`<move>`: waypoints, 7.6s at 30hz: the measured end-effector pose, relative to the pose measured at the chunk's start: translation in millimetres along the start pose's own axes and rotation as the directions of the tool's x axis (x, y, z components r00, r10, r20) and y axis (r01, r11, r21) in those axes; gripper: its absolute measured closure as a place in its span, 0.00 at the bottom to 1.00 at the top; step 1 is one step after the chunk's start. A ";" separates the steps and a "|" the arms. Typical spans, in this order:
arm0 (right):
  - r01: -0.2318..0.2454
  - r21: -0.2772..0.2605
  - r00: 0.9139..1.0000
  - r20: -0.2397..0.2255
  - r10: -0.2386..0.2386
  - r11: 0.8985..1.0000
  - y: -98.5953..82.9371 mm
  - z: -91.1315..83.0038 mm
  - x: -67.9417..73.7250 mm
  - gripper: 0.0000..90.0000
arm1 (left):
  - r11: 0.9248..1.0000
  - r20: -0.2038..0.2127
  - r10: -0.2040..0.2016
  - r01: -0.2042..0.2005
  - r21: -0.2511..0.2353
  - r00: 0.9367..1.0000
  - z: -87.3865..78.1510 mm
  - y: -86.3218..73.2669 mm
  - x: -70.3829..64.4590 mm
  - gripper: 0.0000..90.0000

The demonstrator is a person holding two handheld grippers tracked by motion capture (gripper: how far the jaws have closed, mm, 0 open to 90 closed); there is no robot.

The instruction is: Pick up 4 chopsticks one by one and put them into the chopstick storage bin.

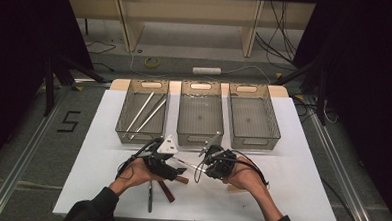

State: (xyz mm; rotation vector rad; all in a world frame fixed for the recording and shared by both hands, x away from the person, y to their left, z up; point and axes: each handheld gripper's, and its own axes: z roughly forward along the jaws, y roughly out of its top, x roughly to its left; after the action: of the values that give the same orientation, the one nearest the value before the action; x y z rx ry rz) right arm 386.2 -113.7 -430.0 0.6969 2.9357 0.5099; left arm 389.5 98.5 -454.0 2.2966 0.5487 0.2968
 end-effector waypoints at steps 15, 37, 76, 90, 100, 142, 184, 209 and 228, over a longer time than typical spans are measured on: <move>0.027 -0.007 1.000 0.002 -0.027 1.000 2.3 -6.3 1.8 0.95 | 0.980 0.078 0.161 -0.169 0.110 0.984 34.0 11.6 0.1 0.45; 0.094 -0.052 0.996 0.002 -0.094 0.994 0.5 -16.1 -2.7 0.94 | 0.913 0.101 0.380 -0.390 0.121 0.920 27.6 25.3 -8.9 0.82; -0.112 -0.532 0.989 0.018 0.144 0.839 -46.4 -54.9 -16.3 0.41 | 0.989 -0.076 0.042 -0.031 0.143 0.996 -35.1 39.1 23.6 0.94; -0.146 -0.547 0.983 0.010 0.181 0.825 -80.8 -43.1 -12.2 0.39 | 0.991 -0.112 -0.087 0.097 0.091 0.990 -58.8 37.7 40.0 0.94; -0.158 -0.562 0.982 -0.002 0.190 0.812 -92.0 -39.3 -3.6 0.39 | 0.978 -0.171 -0.204 0.209 0.015 0.964 -74.2 41.5 65.7 0.94; -0.148 -0.577 0.987 -0.039 0.153 0.804 -99.6 -34.4 18.7 0.35 | 0.896 -0.370 -0.443 0.417 -0.153 0.816 -55.0 25.2 170.2 0.94; -0.136 -0.570 0.989 -0.036 0.140 0.810 -97.9 -33.9 19.6 0.35 | 0.857 -0.411 -0.507 0.495 -0.145 0.758 -50.7 -7.7 163.4 0.80; -0.150 -0.575 0.985 -0.018 0.171 0.804 -99.4 -36.5 17.4 0.35 | 0.853 -0.329 -0.507 0.520 -0.053 0.797 -74.7 -7.4 102.8 0.45; -0.192 -0.553 0.975 -0.013 0.223 0.810 -111.0 -37.6 2.2 0.35 | 0.838 -0.276 -0.528 0.545 -0.016 0.803 -78.0 -16.0 57.8 0.30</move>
State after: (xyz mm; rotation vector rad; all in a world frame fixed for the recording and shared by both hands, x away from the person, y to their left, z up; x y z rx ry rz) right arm 331.4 -217.4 -432.1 0.9209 2.4602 1.2709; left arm 407.1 183.8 -408.3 2.0576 1.3366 0.3136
